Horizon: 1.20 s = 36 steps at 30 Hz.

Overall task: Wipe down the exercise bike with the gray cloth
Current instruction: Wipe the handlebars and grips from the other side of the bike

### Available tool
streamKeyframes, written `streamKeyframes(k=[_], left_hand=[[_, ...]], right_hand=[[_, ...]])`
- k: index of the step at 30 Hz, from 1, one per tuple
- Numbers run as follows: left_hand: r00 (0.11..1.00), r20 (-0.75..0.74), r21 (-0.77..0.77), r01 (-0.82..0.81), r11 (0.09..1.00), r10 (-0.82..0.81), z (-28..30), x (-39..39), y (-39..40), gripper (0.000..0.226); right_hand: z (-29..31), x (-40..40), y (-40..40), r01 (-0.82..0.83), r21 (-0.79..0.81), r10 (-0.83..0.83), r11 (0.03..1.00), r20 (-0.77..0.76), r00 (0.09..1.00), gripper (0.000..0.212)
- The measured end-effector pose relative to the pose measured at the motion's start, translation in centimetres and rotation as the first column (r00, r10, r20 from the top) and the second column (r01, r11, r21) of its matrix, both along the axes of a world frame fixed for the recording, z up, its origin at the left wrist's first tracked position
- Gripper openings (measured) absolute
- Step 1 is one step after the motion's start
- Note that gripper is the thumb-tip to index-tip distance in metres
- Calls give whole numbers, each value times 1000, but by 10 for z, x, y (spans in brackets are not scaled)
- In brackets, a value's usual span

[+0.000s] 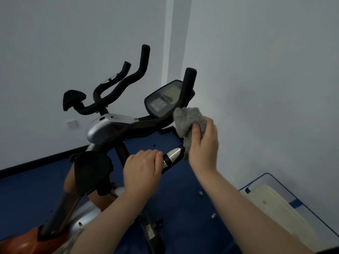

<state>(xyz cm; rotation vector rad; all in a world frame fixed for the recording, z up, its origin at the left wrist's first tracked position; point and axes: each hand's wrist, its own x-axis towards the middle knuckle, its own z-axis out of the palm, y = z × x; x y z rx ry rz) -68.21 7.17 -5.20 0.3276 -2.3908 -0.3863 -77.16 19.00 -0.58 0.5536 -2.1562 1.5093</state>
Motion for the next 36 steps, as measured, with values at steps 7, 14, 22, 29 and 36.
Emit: streamKeyframes(k=[7,14,22,29,36], left_hand=[[997,22,189,66,980,-71,3,6,1,29],[969,-239,292,134,947,-64,39,45,-21,14],[1000,-10,140,-12,990,13,40,47,-93,14],[996,-49,409,-46,912,72,15,50,-104,18],[993,-87,489,-32,871,85,7,56,-110,15]], right_hand=[[13,-19,37,328,699,231,636,-578,783,33],[-3,-5,21,271,723,399,636,-609,685,32],[8,-5,26,204,784,500,587,-549,670,32],[-36,72,-34,78,802,413,592,-386,825,26],[-18,73,-18,-253,727,503,638,-144,852,41]])
